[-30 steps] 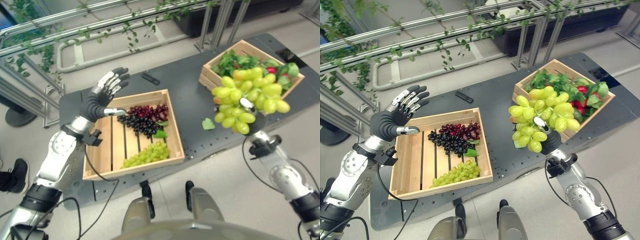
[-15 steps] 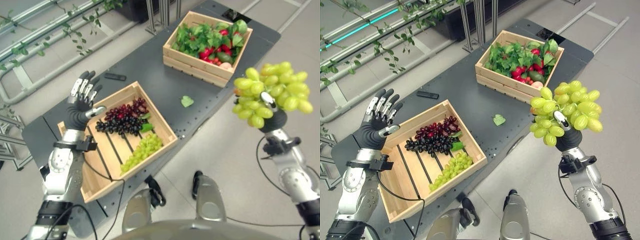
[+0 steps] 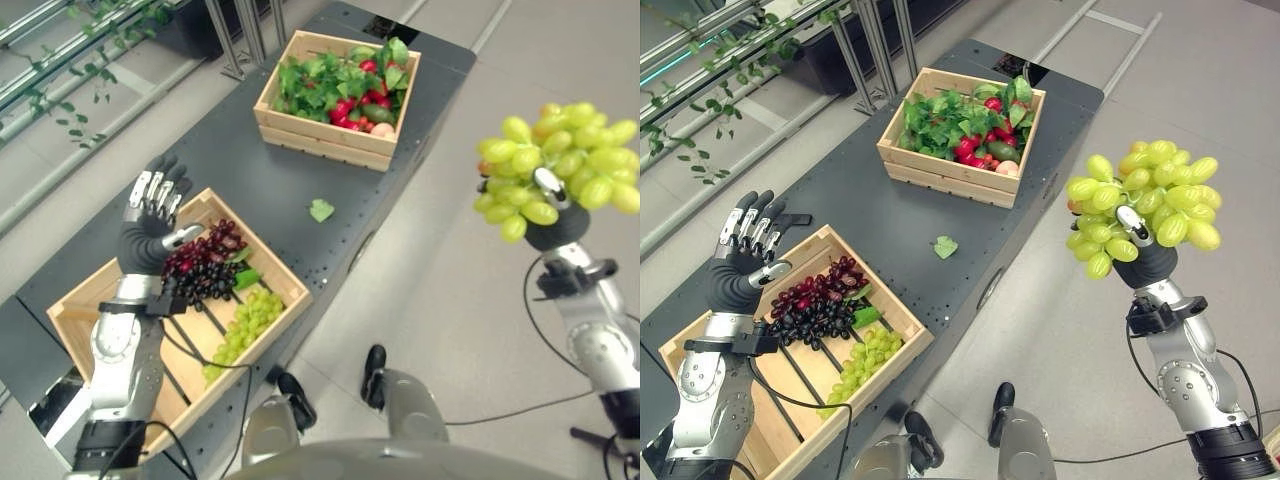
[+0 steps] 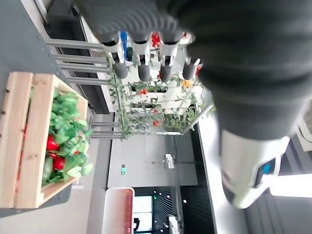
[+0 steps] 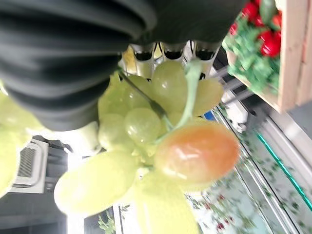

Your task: Pick up the fruits from the basket on one side to the basket on the other side

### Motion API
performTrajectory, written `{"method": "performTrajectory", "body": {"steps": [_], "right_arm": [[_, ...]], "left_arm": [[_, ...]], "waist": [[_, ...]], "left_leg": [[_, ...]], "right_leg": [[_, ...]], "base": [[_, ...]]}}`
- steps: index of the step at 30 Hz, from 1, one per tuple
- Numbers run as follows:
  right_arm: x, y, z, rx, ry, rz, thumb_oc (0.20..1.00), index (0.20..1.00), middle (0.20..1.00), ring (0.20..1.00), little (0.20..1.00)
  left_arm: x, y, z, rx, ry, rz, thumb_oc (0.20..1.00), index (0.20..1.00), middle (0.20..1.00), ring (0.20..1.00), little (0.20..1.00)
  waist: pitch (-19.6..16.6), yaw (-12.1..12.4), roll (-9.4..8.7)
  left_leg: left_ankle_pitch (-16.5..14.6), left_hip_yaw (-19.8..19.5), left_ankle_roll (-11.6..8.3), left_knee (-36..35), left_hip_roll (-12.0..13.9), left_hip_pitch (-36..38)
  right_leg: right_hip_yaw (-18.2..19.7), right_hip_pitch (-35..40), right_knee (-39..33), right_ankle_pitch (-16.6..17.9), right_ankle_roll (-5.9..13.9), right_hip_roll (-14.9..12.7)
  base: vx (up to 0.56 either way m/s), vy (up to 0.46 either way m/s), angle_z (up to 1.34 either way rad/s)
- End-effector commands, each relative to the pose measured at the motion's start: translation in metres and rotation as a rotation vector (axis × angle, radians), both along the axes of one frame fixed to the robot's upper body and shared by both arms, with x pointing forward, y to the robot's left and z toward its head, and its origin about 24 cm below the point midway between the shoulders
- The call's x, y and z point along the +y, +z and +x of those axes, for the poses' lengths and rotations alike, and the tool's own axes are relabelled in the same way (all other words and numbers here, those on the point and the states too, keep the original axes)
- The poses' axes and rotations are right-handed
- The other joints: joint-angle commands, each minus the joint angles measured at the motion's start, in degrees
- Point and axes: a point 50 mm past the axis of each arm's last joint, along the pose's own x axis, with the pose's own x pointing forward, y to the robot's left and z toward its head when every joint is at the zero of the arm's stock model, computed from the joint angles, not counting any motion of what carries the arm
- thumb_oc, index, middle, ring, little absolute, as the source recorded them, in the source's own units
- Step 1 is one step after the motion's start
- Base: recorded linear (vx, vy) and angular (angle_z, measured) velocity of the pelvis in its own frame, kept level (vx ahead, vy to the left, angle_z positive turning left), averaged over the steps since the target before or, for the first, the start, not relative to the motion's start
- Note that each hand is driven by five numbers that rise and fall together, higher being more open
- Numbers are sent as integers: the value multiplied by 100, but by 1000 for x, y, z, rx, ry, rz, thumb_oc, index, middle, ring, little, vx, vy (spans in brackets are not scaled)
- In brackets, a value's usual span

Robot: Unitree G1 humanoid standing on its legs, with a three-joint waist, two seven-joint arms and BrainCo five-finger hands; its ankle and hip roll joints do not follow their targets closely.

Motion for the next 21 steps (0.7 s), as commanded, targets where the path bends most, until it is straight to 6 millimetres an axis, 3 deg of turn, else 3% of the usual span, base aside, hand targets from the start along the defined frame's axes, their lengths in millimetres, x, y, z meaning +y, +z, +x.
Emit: {"method": "performTrajectory", "body": {"steps": [1, 5, 7, 9, 10, 11, 12, 14, 15, 16, 17, 19, 20, 21], "right_arm": [[-6, 27, -7, -165, -44, -10, 200, 200, 200, 200, 200], [-14, 27, -12, -165, -82, -13, 200, 200, 200, 200, 200], [-20, 25, -14, -163, -109, -8, 200, 200, 200, 200, 200], [-21, 25, -15, -158, -115, -9, 200, 200, 200, 200, 200], [-22, 28, -15, -168, -112, -17, 200, 200, 200, 200, 200], [-22, 28, -15, -170, -111, -16, 200, 200, 200, 200, 200], [-21, 28, -15, -172, -108, -9, 200, 200, 200, 200, 200], [-19, 31, -13, -182, -115, -15, 200, 200, 200, 200, 200], [-20, 31, -13, -184, -114, -8, 200, 200, 200, 200, 200], [-21, 31, -14, -189, -116, 0, 200, 200, 200, 200, 200], [-21, 31, -14, -189, -116, 1, 200, 200, 200, 200, 200], [-16, 31, -8, -194, -110, -16, 200, 200, 200, 200, 200], [-16, 31, -8, -194, -110, -16, 200, 200, 200, 200, 200], [-11, 32, -3, -202, -88, -20, 200, 200, 200, 200, 200]], "left_arm": [[-2, 14, -4, -77, 35, 94, 1000, 1000, 1000, 1000, 1000], [-2, 14, -4, -81, 47, 97, 1000, 1000, 1000, 1000, 1000], [-4, 8, -5, -64, 47, 58, 1000, 1000, 1000, 1000, 1000], [-4, 7, -4, -57, 57, 61, 1000, 1000, 1000, 1000, 1000], [-4, 7, -4, -58, 57, 58, 1000, 1000, 1000, 1000, 1000], [-4, 7, -4, -60, 58, 58, 1000, 1000, 1000, 1000, 1000], [-5, 7, -4, -58, 61, 60, 1000, 1000, 1000, 1000, 1000], [-6, 5, -5, -53, 76, 40, 1000, 1000, 1000, 1000, 1000], [-6, 4, -6, -47, 81, 42, 1000, 1000, 1000, 1000, 1000], [-4, 3, -8, -43, 93, 49, 1000, 1000, 1000, 1000, 1000], [-4, 3, -8, -43, 93, 49, 1000, 1000, 1000, 1000, 1000], [0, 1, -11, -30, 115, 66, 1000, 1000, 1000, 1000, 1000], [0, 1, -11, -30, 115, 66, 1000, 1000, 1000, 1000, 1000], [2, 0, -13, -30, 136, 62, 1000, 1000, 1000, 1000, 1000]], "waist": [[-300, -38, -165], [-372, -149, -140], [-391, -211, -164], [-334, -206, -212], [-206, -133, -285], [-184, -133, -302], [-130, -62, -361], [-85, 103, -428], [-74, 152, -472], [-44, 169, -492], [-57, 173, -500], [10, 447, -493], [4, 443, -495], [39, 578, -432]], "left_leg": [[-127, -35, -118, 249, 95, 64], [-94, 59, -190, 302, 249, 168], [-84, 165, -342, 729, 529, 179], [227, 34, -521, 1310, 812, 118], [621, -468, -660, 1963, 1028, -53], [732, -358, -557, 1957, 1073, -91], [801, -659, -554, 2155, 995, -251], [341, -1380, -345, 1982, 266, -605], [267, -1507, -262, 1837, 65, -868], [175, -1587, -188, 1647, 62, -1015], [210, -1575, -180, 1612, 53, -1020], [442, -2672, -148, 1121, -669, -1588], [449, -2673, -148, 1111, -672, -1590], [675, -3247, -205, 680, -1026, -1607]], "right_leg": [[311, 273, 91, -258, 640, -70], [473, 355, -50, -277, 555, 100], [631, 530, -223, -347, 417, 291], [784, 681, -236, -444, 254, 505], [1049, 837, -222, -546, 26, 783], [1010, 797, -266, -415, -33, 792], [1135, 841, -270, -425, -98, 851], [1462, 851, -265, -428, -65, 934], [1550, 915, -320, -386, -34, 932], [1617, 980, -346, -416, -12, 953], [1625, 964, -366, -386, -13, 948], [2079, 990, -444, -308, 17, 1170], [2077, 985, -447, -305, 17, 1168], [2404, 1039, -550, -252, 33, 1332]], "base": [[35, -95, -4], [73, -156, -10], [107, -236, -36], [136, -309, -50], [37, -283, -62], [-2, -260, -73], [-83, -84, -100], [20, -48, -109], [81, -29, -76], [62, -22, -66], [102, 28, -43], [103, 56, -59], [97, 55, -96], [74, 57, -121]]}}
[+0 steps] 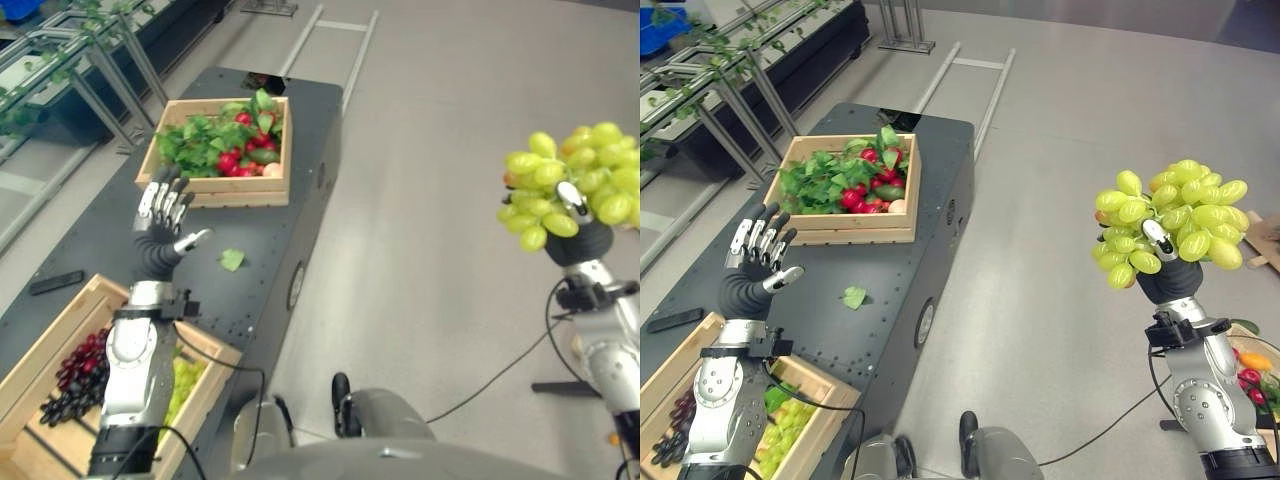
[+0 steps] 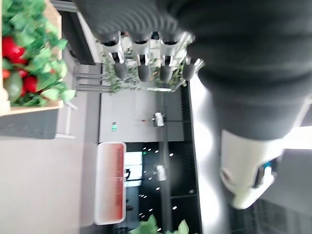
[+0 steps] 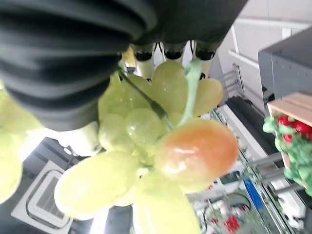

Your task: Pick up the fruits from the basket on one side to the basket on the other side

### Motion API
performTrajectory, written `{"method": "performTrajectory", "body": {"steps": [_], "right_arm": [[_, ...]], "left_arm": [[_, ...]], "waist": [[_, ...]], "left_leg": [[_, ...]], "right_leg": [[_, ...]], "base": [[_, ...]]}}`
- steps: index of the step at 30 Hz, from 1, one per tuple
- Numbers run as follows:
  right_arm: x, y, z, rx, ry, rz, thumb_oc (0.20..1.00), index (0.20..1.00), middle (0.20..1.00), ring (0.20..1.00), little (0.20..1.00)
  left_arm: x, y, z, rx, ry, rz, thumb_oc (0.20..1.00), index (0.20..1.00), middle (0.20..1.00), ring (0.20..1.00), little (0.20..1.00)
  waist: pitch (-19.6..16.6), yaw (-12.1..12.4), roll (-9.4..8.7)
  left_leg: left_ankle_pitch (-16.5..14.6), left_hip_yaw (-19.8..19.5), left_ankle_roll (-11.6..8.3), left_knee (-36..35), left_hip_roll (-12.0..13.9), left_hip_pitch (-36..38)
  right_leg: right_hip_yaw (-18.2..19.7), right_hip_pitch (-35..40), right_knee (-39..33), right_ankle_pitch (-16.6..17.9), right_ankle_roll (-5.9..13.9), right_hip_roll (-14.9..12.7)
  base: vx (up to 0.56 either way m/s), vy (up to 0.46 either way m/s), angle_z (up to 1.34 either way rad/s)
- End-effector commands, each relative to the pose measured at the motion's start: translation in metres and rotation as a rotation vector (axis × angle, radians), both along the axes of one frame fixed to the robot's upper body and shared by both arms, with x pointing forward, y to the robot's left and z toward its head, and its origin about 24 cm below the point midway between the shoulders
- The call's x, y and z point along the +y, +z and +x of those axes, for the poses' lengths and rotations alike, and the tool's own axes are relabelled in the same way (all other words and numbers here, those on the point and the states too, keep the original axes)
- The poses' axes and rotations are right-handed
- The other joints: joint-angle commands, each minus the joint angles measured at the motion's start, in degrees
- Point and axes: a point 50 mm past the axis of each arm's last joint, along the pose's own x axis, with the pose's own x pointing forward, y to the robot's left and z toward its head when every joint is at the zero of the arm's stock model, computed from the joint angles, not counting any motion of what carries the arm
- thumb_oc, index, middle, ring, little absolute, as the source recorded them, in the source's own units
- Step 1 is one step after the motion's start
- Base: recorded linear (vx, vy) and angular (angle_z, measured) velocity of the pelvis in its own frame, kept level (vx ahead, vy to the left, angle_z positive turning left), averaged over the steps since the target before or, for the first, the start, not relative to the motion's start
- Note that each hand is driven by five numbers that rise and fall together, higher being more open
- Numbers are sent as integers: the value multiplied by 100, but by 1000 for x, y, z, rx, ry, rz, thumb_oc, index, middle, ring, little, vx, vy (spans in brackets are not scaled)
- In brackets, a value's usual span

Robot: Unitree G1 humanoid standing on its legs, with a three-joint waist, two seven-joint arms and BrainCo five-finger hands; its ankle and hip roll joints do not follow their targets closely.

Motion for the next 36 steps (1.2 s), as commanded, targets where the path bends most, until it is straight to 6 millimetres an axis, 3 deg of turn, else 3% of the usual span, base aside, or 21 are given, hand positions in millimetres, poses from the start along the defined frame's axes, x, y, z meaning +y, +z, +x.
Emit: {"method": "performTrajectory", "body": {"steps": [1, 5, 11, 15, 16, 17, 18, 19, 20, 21, 22, 26, 36], "right_arm": [[5, 48, 6, -253, 14, -42, 200, 200, 200, 200, 200], [1, 45, 6, -252, -15, -16, 200, 200, 200, 200, 200], [3, 43, 6, -254, -39, -5, 200, 200, 200, 200, 200], [6, 43, 9, -257, -53, -5, 200, 200, 200, 200, 200], [7, 44, 10, -260, -52, -7, 200, 200, 200, 200, 200], [10, 44, 12, -263, -45, -12, 200, 200, 200, 200, 200], [14, 47, 15, -270, -40, -16, 200, 200, 200, 200, 200], [17, 43, 17, -249, -29, -23, 200, 200, 200, 200, 200], [17, 43, 17, -248, -29, -23, 200, 200, 200, 200, 200], [18, 40, 18, -228, -27, -44, 200, 200, 200, 200, 200], [18, 39, 18, -218, -29, -63, 200, 200, 200, 200, 200], [11, 39, 13, -222, -51, -59, 200, 200, 200, 200, 200], [2, 42, 6, -212, -93, -92, 200, 200, 200, 200, 200]], "left_arm": [[8, 25, -6, -130, 46, 56, 1000, 1000, 1000, 1000, 1000], [11, 26, -9, -137, 52, 55, 1000, 1000, 1000, 1000, 1000], [16, 33, -10, -173, 93, 86, 1000, 1000, 1000, 1000, 1000], [16, 38, -6, -188, 104, 101, 1000, 1000, 1000, 1000, 1000], [16, 40, -5, -197, 108, 109, 1000, 1000, 1000, 1000, 1000], [16, 42, -5, -203, 111, 115, 1000, 1000, 1000, 1000, 1000], [16, 43, -4, -204, 117, 114, 1000, 1000, 1000, 1000, 1000], [17, 41, -7, -199, 118, 88, 1000, 1000, 1000, 1000, 1000], [17, 41, -7, -199, 118, 87, 1000, 1000, 1000, 1000, 1000], [17, 39, -8, -192, 119, 74, 1000, 1000, 1000, 1000, 1000], [17, 38, -8, -186, 116, 71, 1000, 1000, 1000, 1000, 1000], [15, 34, -6, -177, 124, 56, 1000, 1000, 1000, 1000, 1000], [12, 30, -1, -165, 137, 29, 1000, 1000, 1000, 1000, 1000]], "waist": [[198, 194, 201], [31, 106, 232], [-27, -54, 245], [19, -118, 293], [56, -125, 288], [108, -62, 285], [153, 29, 321], [137, 117, 445], [140, 103, 444], [118, 147, 482], [89, 119, 494], [-97, 74, 446], [-239, -185, 532]], "left_leg": [[687, -346, 191, -313, -123, -222], [574, -78, 357, -953, -157, 318], [312, 575, 557, -1020, -71, 521], [128, 930, 631, -973, -1, 666], [56, 1057, 628, -957, 41, 748], [-28, 1196, 620, -945, 76, 854], [-14, 1361, 595, -994, 163, 926], [-38, 1613, 547, -1131, 280, 1106], [-35, 1602, 548, -1138, 272, 1113], [-24, 1748, 512, -1224, 279, 1199], [-19, 1795, 519, -1261, 244, 1214], [-165, 1979, 471, -1169, 194, 1262], [-192, 2090, 298, -1031, 432, 1439]], "right_leg": [[325, 520, -96, -348, 775, 109], [572, 404, -239, -258, 915, 80], [966, 95, 149, -322, 1196, -26], [888, -190, 688, -370, 1407, -136], [663, -332, 826, -306, 1468, -230], [166, -459, 887, -262, 1500, -464], [-574, -573, 870, -180, 1468, -845], [-1675, -643, 1020, -186, 1439, -1451], [-1684, -639, 1033, -197, 1441, -1461], [-2087, -739, 1058, -87, 1437, -1673], [-2199, -806, 1029, 11, 1468, -1804], [-2055, -526, 397, 55, 1442, -1571], [-1696, -401, 324, -170, 1297, -1209]], "base": [[60, 98, -152], [22, 153, -106], [25, 167, -53], [14, 128, -75], [4, 97, -59], [-15, 59, -64], [19, 47, -111], [14, 13, -117], [62, 28, -94], [60, 2, -77], [107, -21, -76], [133, -122, -43], [103, -125, -21]]}}
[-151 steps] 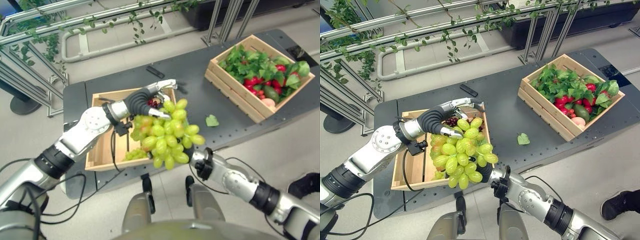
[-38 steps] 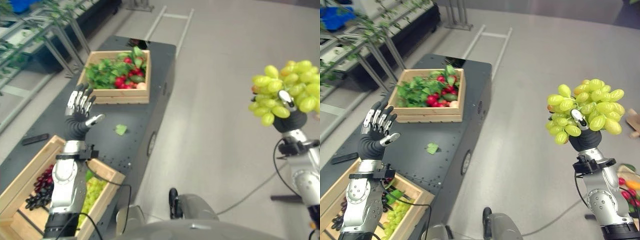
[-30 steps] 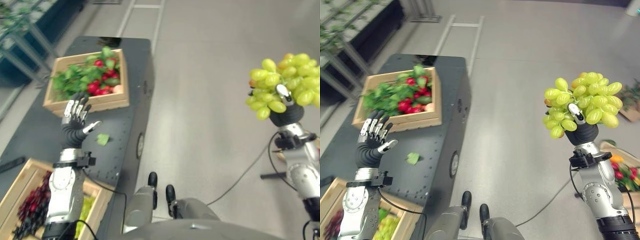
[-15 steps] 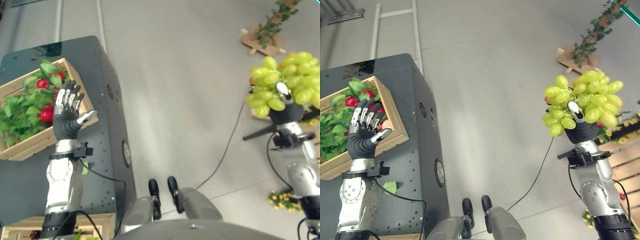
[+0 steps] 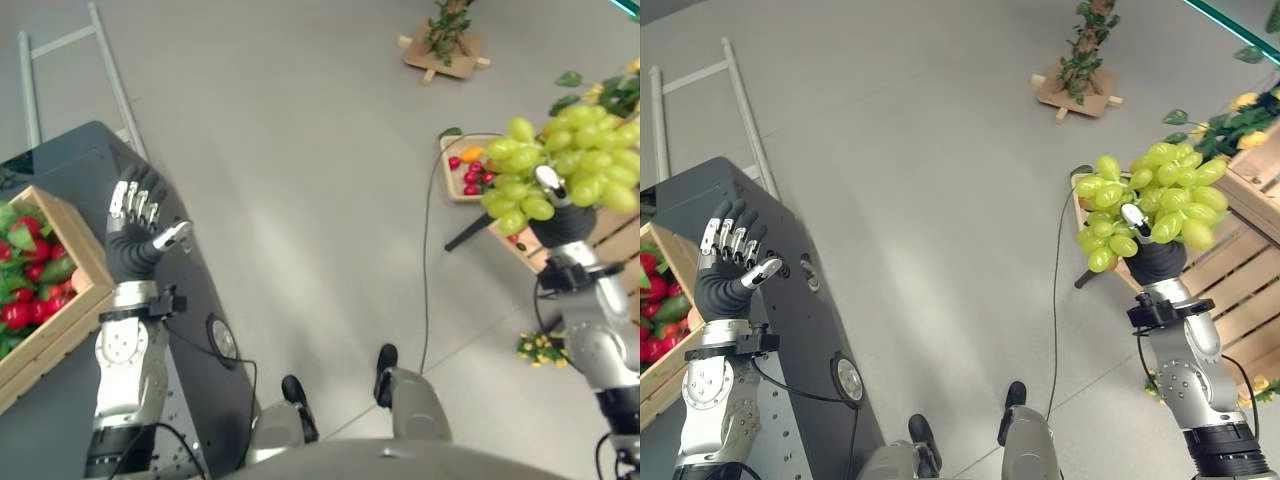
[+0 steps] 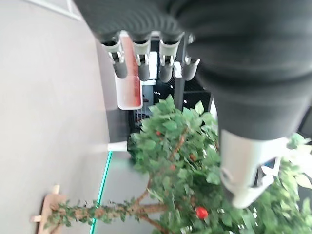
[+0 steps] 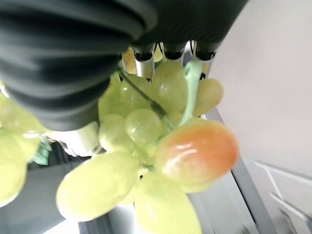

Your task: Pick up the fruits from the basket on one side to the basket on the other side

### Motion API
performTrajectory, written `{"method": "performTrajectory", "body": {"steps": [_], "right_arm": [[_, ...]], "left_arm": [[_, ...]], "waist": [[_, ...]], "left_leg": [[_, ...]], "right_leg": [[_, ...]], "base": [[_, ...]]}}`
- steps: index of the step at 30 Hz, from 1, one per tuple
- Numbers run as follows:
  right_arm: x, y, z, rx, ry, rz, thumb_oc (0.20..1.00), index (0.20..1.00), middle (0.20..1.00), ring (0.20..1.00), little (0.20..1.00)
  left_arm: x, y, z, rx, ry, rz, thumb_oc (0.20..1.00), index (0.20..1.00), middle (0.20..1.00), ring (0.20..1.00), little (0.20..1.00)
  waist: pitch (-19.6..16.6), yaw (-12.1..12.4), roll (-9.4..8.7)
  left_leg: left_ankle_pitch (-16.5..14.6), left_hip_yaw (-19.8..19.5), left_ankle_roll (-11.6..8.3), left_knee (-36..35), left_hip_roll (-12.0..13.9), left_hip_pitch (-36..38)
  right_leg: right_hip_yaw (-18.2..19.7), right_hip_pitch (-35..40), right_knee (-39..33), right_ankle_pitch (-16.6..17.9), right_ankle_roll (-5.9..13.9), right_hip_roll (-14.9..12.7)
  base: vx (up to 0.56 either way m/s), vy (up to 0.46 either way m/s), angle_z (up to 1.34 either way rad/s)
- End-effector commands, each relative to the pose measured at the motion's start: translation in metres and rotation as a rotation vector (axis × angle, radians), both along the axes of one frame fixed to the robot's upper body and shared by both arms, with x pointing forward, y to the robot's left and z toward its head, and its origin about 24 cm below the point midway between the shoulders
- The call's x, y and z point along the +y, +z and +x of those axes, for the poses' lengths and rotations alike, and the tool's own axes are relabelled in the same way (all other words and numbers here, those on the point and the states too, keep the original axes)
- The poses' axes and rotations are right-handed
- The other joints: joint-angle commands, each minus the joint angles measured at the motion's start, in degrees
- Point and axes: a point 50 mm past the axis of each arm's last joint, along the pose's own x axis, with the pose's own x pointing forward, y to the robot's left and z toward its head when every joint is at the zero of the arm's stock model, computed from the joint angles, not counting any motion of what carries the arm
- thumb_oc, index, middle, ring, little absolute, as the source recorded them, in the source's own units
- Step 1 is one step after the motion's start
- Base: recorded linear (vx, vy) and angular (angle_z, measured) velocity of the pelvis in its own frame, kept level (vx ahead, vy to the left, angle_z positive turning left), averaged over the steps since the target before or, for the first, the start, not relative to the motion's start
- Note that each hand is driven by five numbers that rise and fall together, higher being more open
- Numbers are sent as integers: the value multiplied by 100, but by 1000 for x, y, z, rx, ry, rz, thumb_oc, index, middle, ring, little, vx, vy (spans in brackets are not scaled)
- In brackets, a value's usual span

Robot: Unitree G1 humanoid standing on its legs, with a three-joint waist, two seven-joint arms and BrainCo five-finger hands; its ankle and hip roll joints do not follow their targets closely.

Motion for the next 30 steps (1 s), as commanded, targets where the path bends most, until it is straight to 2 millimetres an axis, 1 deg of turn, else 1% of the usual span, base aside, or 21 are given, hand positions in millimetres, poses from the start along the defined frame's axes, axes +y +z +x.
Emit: {"method": "performTrajectory", "body": {"steps": [1, 2, 3, 5, 6, 7, 8, 9, 10, 12, 13, 14, 15, 17, 18, 19, 20, 21, 23, 25, 30], "right_arm": [[2, 27, -5, -156, 8, -18, 200, 200, 200, 200, 200], [1, 27, -6, -152, 3, -24, 200, 200, 200, 200, 200], [0, 27, -6, -153, 1, -19, 200, 200, 200, 200, 200], [-1, 26, -5, -153, -3, 3, 200, 200, 200, 200, 200], [-1, 26, -5, -154, -3, 3, 200, 200, 200, 200, 200], [-1, 26, -6, -157, -4, 11, 200, 200, 200, 200, 200], [0, 24, -5, -147, -6, 11, 200, 200, 200, 200, 200], [0, 24, -5, -148, -6, 12, 200, 200, 200, 200, 200], [-1, 24, -5, -147, -15, 8, 200, 200, 200, 200, 200], [-2, 23, -6, -142, -21, 8, 200, 200, 200, 200, 200], [-4, 23, -7, -143, -29, 5, 200, 200, 200, 200, 200], [-5, 23, -7, -141, -33, 1, 200, 200, 200, 200, 200], [-6, 22, -8, -140, -41, -6, 200, 200, 200, 200, 200], [-4, 19, -5, -128, -36, -7, 200, 200, 200, 200, 200], [-4, 19, -5, -129, -36, -7, 200, 200, 200, 200, 200], [-2, 17, -2, -120, -34, -10, 200, 200, 200, 200, 200], [-1, 16, -1, -117, -30, -7, 200, 200, 200, 200, 200], [2, 15, 0, -118, -18, 5, 200, 200, 200, 200, 200], [2, 14, 0, -114, -23, 9, 200, 200, 200, 200, 200], [3, 13, 2, -117, -32, 15, 200, 200, 200, 200, 200], [6, 12, 5, -109, -39, 5, 200, 200, 200, 200, 200]], "left_arm": [[1, 12, -5, -74, 19, 51, 1000, 1000, 1000, 1000, 1000], [-1, 13, -4, -76, 13, 50, 1000, 1000, 1000, 1000, 1000], [0, 13, -4, -77, 13, 52, 1000, 1000, 1000, 1000, 1000], [0, 12, -3, -71, 14, 43, 1000, 1000, 1000, 1000, 1000], [0, 12, -3, -72, 14, 43, 1000, 1000, 1000, 1000, 1000], [2, 12, -3, -70, 22, 48, 1000, 1000, 1000, 1000, 1000], [2, 10, -3, -63, 30, 42, 1000, 1000, 1000, 1000, 1000], [2, 11, -3, -64, 30, 43, 1000, 1000, 1000, 1000, 1000], [1, 11, -2, -64, 31, 42, 1000, 1000, 1000, 1000, 1000], [0, 10, -1, -59, 30, 43, 1000, 1000, 1000, 1000, 1000], [0, 9, -1, -53, 36, 50, 1000, 1000, 1000, 1000, 1000], [1, 8, -2, -46, 38, 51, 1000, 1000, 1000, 1000, 1000], [1, 8, -2, -44, 45, 55, 1000, 1000, 1000, 1000, 1000], [2, 6, -4, -33, 51, 61, 1000, 1000, 1000, 1000, 1000], [2, 6, -4, -34, 51, 61, 1000, 1000, 1000, 1000, 1000], [5, 4, -6, -22, 68, 69, 1000, 1000, 1000, 1000, 1000], [6, 4, -6, -21, 69, 71, 1000, 1000, 1000, 1000, 1000], [8, 4, -9, -24, 72, 69, 1000, 1000, 1000, 1000, 1000], [9, 5, -10, -27, 70, 76, 1000, 1000, 1000, 1000, 1000], [10, 7, -11, -34, 75, 92, 1000, 1000, 1000, 1000, 1000], [12, 11, -10, -55, 82, 96, 1000, 1000, 1000, 1000, 1000]], "waist": [[-394, 25, -248], [-408, -4, -277], [-412, -22, -305], [-359, 4, -372], [-345, 8, -363], [-304, 27, -411], [-210, 110, -515], [-215, 115, -526], [-193, 141, -530], [-159, 172, -521], [-183, 196, -542], [-177, 198, -545], [-191, 249, -541], [-124, 438, -510], [-131, 435, -508], [-123, 517, -473], [-123, 546, -476], [-170, 523, -447], [-300, 506, -459], [-386, 471, -473], [-477, 374, -442]], "left_leg": [[-547, -49, -68, 508, -277, -79], [-538, 26, -157, 737, -162, -81], [-420, 33, -244, 993, -46, -103], [-65, -22, -429, 1682, 250, -233], [-79, -30, -444, 1723, 280, -240], [177, -64, -558, 2115, 471, -307], [425, -282, -644, 2722, 564, -451], [455, -269, -632, 2703, 556, -462], [413, -459, -581, 2647, 429, -550], [156, -727, -457, 2422, 156, -850], [74, -830, -360, 2101, 45, -1049], [-41, -947, -288, 1882, 20, -1159], [118, -1146, -263, 1524, -41, -1324], [484, -1906, -316, 1090, -349, -1675], [527, -1909, -318, 1051, -347, -1681], [741, -2294, -341, 695, -481, -1715], [765, -2389, -327, 708, -584, -1761], [662, -2398, -259, 576, -629, -1647], [572, -2238, -151, 350, -661, -1368], [421, -2109, -40, 401, -733, -1264], [151, -1683, 133, 417, -746, -1105]], "right_leg": [[204, 278, -338, 130, 405, 159], [304, 391, -508, 118, 329, 280], [354, 480, -577, 77, 263, 366], [460, 724, -661, -5, 91, 535], [457, 740, -672, -1, 78, 558], [516, 886, -702, -66, -25, 655], [724, 1109, -670, -178, -216, 793], [731, 1097, -693, -144, -221, 788], [799, 1117, -667, -170, -237, 815], [887, 1209, -646, -212, -197, 827], [968, 1225, -687, -200, -159, 832], [1038, 1274, -666, -240, -121, 850], [1126, 1302, -687, -241, -100, 910], [1408, 1405, -610, -308, -98, 1077], [1405, 1388, -621, -282, -102, 1082], [1644, 1442, -598, -316, -116, 1236], [1753, 1458, -592, -333, -131, 1279], [1836, 1433, -554, -375, -121, 1349], [1929, 1495, -582, -463, -75, 1321], [2080, 1523, -548, -515, 1, 1243], [2334, 1404, -391, -510, 262, 1016]], "base": [[133, -248, -18], [146, -290, -19], [153, -326, -30], [116, -246, -29], [99, -229, -29], [155, -315, -40], [147, -310, -48], [114, -213, -67], [32, -41, -71], [83, -25, -36], [128, 22, -6], [151, 48, -11], [185, 51, -43], [174, 31, -56], [179, 14, -83], [149, 15, -106], [213, 40, -108], [158, 72, -86], [168, 135, -79], [179, 168, -93], [108, 160, -58]]}}
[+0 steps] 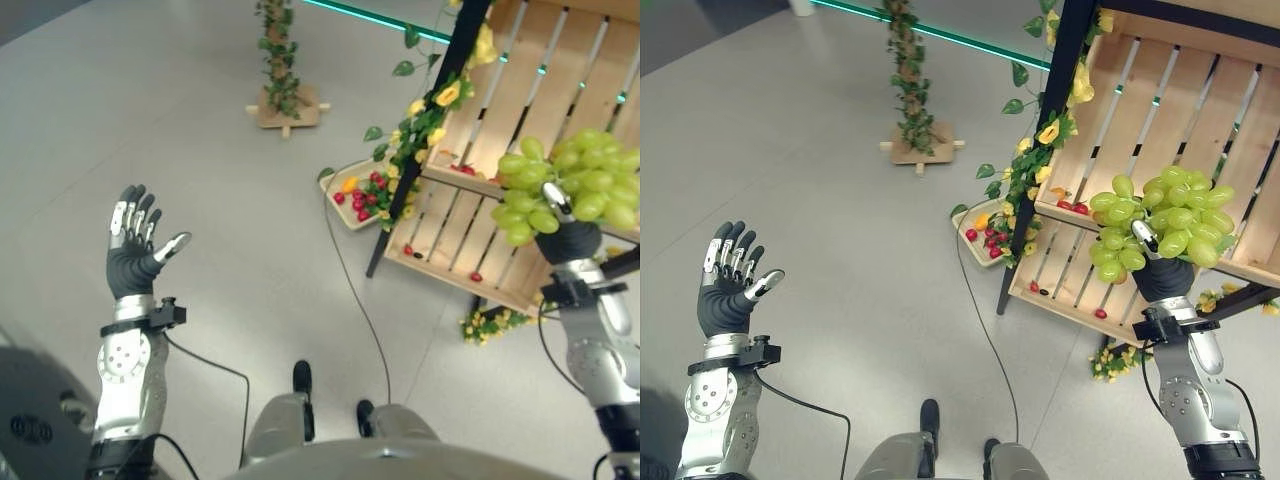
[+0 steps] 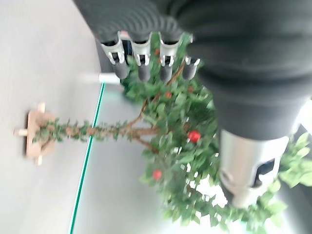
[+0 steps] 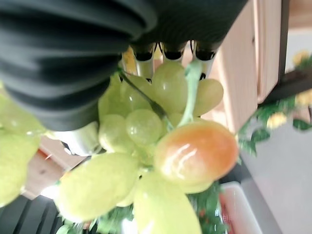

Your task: Pick up the fruits from the basket on one side to the basket on the other side

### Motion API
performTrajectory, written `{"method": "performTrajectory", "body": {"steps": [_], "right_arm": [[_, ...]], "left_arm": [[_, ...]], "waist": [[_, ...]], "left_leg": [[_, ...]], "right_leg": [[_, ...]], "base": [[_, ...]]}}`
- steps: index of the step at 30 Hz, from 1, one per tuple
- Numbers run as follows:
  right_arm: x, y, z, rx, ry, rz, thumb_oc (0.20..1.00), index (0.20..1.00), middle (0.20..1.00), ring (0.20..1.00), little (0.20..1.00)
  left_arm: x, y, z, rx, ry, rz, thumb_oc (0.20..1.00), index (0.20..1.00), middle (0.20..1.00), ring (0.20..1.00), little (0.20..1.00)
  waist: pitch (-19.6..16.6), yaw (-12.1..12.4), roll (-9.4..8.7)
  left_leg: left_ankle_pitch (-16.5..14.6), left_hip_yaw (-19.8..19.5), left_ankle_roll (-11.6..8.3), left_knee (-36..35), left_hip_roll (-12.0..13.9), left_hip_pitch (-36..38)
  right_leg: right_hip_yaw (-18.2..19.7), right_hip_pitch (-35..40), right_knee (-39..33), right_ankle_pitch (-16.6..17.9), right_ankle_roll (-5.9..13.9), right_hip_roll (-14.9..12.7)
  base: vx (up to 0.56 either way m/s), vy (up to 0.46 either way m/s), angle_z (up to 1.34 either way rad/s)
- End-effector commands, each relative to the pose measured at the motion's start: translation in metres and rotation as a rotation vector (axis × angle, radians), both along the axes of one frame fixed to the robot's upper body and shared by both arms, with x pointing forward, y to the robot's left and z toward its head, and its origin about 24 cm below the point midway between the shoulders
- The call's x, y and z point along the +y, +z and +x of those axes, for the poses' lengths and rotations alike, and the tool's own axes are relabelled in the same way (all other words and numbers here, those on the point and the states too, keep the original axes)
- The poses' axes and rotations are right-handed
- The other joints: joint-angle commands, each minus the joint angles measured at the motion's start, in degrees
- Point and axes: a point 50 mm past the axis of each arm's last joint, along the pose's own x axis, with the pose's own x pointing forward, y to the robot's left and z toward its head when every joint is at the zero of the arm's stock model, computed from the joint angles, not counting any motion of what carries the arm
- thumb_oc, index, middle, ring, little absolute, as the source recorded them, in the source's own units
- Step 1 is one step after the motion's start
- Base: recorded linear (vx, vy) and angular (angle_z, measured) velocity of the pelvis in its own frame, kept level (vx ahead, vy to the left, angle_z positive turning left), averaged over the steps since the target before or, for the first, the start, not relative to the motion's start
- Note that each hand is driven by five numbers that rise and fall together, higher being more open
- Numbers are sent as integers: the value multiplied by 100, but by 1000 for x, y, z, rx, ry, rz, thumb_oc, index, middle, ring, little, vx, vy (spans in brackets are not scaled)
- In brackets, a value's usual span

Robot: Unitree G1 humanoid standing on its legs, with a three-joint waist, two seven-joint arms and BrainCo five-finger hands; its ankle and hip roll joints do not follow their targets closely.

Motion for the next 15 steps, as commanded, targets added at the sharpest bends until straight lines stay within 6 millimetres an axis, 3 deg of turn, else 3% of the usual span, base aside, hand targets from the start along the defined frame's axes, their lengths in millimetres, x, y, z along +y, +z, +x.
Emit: {"method": "performTrajectory", "body": {"steps": [1, 6, 9, 10, 11, 12, 14, 15], "right_arm": [[6, 36, 11, -184, 2, -25, 200, 200, 200, 200, 200], [13, 30, 12, -177, 12, -2, 200, 200, 200, 200, 200], [14, 30, 11, -182, 7, 1, 200, 200, 200, 200, 200], [14, 30, 11, -183, 7, 1, 200, 200, 200, 200, 200], [18, 31, 14, -186, 16, 4, 200, 200, 200, 200, 200], [19, 30, 14, -185, 16, 6, 200, 200, 200, 200, 200], [24, 32, 17, -191, 35, 9, 200, 200, 200, 200, 200], [25, 32, 18, -189, 40, 6, 200, 200, 200, 200, 200]], "left_arm": [[4, 29, -3, -135, 5, 111, 1000, 1000, 1000, 1000, 1000], [2, 35, 0, -154, 6, 133, 1000, 1000, 1000, 1000, 1000], [1, 36, 1, -154, 8, 143, 1000, 1000, 1000, 1000, 1000], [2, 36, 1, -155, 9, 143, 1000, 1000, 1000, 1000, 1000], [2, 37, 0, -160, 11, 148, 1000, 1000, 1000, 1000, 1000], [2, 39, -1, -165, 14, 151, 1000, 1000, 1000, 1000, 1000], [4, 40, -2, -176, 24, 140, 1000, 1000, 1000, 1000, 1000], [4, 39, -2, -177, 25, 134, 1000, 1000, 1000, 1000, 1000]], "waist": [[-95, 149, -57], [-30, 35, 11], [153, -96, 30], [150, -82, 40], [314, -91, 119], [362, -83, 134], [414, -67, 180], [411, -66, 186]], "left_leg": [[-526, 162, -250, 422, 257, 1], [-795, 513, -97, 388, 248, 211], [-954, 673, 9, 352, 164, 481], [-922, 687, 3, 338, 186, 466], [-958, 808, 34, 278, 233, 598], [-1042, 877, 43, 273, 203, 682], [-1119, 1014, -10, 233, 259, 801], [-1106, 1034, -39, 244, 277, 801]], "right_leg": [[-61, 530, -469, 418, 251, 249], [-64, 118, 211, 558, 636, 10], [-229, -344, 984, 1157, 998, -171], [-218, -365, 965, 1201, 991, -148], [-571, -766, 1383, 1258, 949, -217], [-839, -867, 1356, 1178, 871, -448], [-1221, -1073, 870, 1087, 763, -814], [-1232, -1112, 581, 1144, 714, -812]], "base": [[36, 127, -30], [41, 175, -36], [-8, 114, -36], [-78, 157, -26], [-61, 139, -28], [-43, 144, -62], [59, 19, -77], [102, -57, -57]]}}
